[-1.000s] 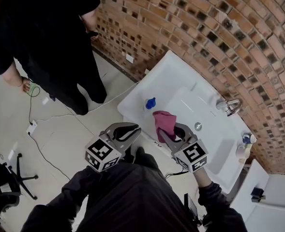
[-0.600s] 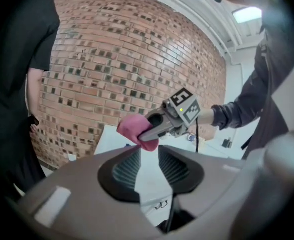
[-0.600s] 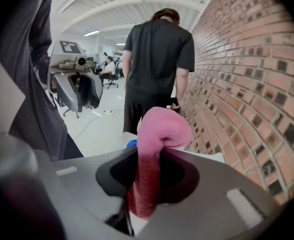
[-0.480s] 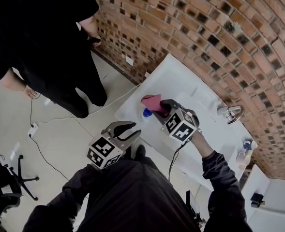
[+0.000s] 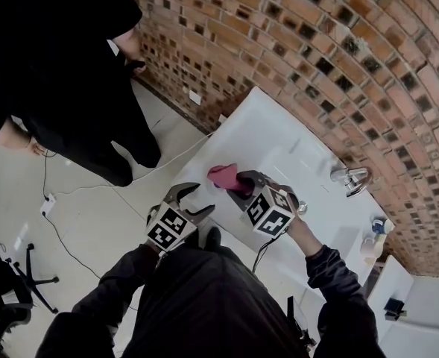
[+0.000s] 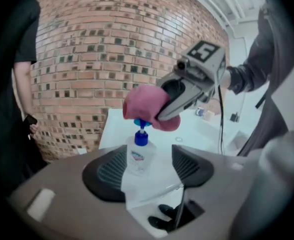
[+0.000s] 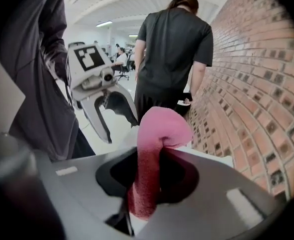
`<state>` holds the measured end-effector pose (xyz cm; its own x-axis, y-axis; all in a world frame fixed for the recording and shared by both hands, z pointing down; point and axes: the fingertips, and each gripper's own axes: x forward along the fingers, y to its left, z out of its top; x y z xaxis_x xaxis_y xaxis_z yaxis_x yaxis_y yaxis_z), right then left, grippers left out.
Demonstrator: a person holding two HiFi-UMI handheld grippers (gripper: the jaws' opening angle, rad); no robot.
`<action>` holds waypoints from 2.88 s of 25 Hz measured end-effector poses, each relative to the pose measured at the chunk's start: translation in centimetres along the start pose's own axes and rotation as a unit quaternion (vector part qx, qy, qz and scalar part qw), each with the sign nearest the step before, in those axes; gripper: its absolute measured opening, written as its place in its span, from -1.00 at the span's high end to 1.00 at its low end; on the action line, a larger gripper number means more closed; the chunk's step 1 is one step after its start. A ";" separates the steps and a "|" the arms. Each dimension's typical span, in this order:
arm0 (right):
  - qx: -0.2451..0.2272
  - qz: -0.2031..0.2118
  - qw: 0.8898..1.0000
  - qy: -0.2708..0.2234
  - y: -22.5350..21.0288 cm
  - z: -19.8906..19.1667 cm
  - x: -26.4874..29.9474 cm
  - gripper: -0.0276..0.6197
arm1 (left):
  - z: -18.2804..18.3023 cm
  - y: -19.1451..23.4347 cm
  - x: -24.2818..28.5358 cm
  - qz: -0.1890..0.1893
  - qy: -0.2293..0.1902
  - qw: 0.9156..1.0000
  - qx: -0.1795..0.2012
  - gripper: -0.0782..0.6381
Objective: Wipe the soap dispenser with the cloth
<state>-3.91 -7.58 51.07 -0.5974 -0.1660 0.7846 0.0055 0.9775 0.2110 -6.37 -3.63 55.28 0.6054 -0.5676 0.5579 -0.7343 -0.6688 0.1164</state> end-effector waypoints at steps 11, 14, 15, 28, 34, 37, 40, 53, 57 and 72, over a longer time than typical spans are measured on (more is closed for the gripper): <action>0.115 -0.025 0.992 -0.043 -0.3 -1.6 -3.3 0.65 | -4.3 0.6 8.8 -0.084 0.072 0.979 0.171 -0.57; 0.133 -0.031 0.990 -0.042 -0.3 -2.5 -3.7 0.65 | -4.6 1.0 9.9 -0.102 0.085 0.973 0.188 -0.57; 0.138 -0.032 0.989 -0.042 -0.3 -2.8 -3.8 0.65 | -4.8 1.0 10.2 -0.107 0.090 0.970 0.197 -0.57; 0.190 -0.040 0.980 -0.045 -0.5 -4.8 -4.3 0.65 | -5.1 1.0 10.4 -0.160 0.078 0.965 0.190 -0.27; 0.244 -0.021 0.963 -0.112 -1.3 -1.9 -6.5 0.65 | 2.7 -1.3 4.1 -0.265 -0.093 0.960 -0.016 -0.26; 0.271 0.011 0.946 -0.177 -1.9 1.7 -8.8 0.65 | 8.4 -2.6 -1.0 -0.296 -0.214 0.927 -0.089 -0.26; 0.234 0.030 0.948 -0.212 -2.5 5.9 -10.7 0.65 | 11.3 -4.4 -4.4 -0.331 -0.257 0.904 -0.084 -0.26; -0.045 0.050 0.981 -0.181 0.0 10.8 -12.2 0.67 | 14.9 -2.9 -8.2 -0.358 -0.328 0.867 -0.113 -0.26; -0.013 0.104 0.977 -0.184 2.1 9.2 -12.8 0.67 | 15.1 -1.9 -8.7 -0.358 -0.342 0.858 -0.137 -0.25; -0.016 0.067 0.976 -0.208 -0.5 11.6 -13.4 0.67 | 16.2 -2.6 -9.1 -0.384 -0.354 0.841 -0.141 -0.24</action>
<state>-5.21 -4.34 33.69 -0.8635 0.0368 0.5030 0.1269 0.9811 0.1462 -4.99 -4.47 36.58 0.8920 -0.2304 -0.3889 -0.0259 -0.8851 0.4647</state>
